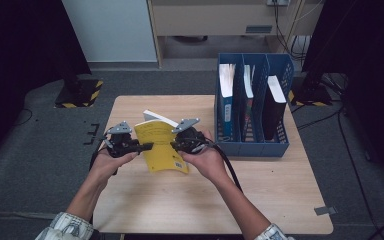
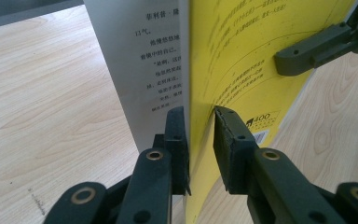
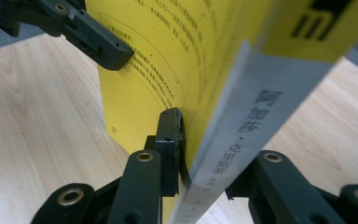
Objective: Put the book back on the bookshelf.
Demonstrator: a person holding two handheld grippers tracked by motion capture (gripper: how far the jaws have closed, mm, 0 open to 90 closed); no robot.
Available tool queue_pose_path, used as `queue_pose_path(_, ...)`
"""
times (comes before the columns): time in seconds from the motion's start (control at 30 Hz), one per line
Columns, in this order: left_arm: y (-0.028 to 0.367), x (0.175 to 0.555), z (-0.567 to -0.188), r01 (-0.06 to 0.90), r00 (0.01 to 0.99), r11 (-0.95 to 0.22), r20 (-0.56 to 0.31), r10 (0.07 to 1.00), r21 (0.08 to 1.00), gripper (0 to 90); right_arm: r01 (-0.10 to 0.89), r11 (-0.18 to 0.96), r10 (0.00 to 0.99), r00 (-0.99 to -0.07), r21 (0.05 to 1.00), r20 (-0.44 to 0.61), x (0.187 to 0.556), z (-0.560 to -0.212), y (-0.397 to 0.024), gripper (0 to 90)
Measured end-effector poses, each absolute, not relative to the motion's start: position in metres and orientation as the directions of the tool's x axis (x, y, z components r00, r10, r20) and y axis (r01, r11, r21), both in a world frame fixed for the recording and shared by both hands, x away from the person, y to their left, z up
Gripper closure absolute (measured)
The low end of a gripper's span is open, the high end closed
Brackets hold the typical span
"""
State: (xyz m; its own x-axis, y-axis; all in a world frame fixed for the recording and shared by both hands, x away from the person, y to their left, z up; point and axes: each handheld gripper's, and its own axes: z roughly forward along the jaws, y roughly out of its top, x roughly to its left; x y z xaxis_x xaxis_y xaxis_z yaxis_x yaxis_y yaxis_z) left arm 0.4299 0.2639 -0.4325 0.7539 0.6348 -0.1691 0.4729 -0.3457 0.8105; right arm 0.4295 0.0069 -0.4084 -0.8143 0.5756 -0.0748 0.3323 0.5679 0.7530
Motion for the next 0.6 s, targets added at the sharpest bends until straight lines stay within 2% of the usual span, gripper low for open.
queue_pose_path(0.23, 0.260, 0.420, -0.431, 0.446, 0.776, -0.375, -0.142, 0.615, 0.813, 76.9, 0.310, 0.572, 0.558, -0.826, 0.759, -0.083, 0.423, -0.410, 0.001, 67.4)
queue_pose_path(0.6, 0.258, 0.415, -0.430, 0.435, 0.790, -0.385, -0.140, 0.597, 0.814, 75.7, 0.312, 0.547, 0.533, -0.845, 0.777, -0.036, 0.419, -0.396, 0.002, 61.3)
